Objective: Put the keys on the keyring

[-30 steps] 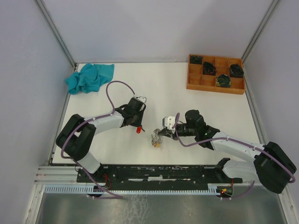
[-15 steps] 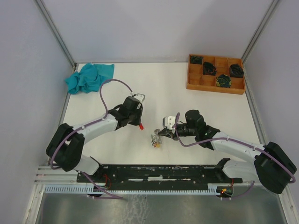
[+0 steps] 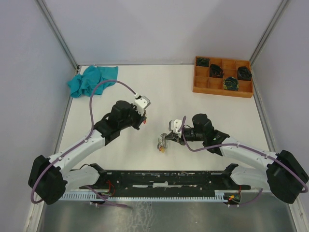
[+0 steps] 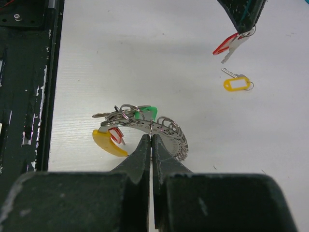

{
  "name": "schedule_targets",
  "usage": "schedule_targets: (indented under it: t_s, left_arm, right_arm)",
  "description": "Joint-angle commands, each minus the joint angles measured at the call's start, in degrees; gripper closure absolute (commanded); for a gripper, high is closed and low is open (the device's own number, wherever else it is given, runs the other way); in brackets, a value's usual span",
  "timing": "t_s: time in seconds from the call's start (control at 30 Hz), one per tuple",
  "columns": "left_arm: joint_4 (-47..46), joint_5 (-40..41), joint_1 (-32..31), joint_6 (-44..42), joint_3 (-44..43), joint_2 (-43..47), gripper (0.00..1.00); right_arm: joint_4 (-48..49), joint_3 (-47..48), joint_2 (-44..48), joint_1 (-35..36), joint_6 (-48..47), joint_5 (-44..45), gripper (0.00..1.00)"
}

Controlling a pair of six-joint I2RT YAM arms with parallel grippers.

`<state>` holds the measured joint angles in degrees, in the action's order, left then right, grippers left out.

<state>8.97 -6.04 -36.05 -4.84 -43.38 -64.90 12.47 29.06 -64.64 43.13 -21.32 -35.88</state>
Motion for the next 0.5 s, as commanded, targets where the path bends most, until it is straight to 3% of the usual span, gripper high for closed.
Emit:
schedule_targets:
  t_s: [0.0,0.47]
  left_arm:
    - [-6.25,-8.95,0.28,-14.50,2.05,4.58,0.97]
    - [-6.94,-30.12,-0.05,-34.39,6.61,10.55,0.97]
  right_arm:
    - [-2.81,3.89,1.53,0.03,-2.11,1.83,0.99]
    - [-5.93,5.77,2.88,0.10,-8.75,2.21,0.99]
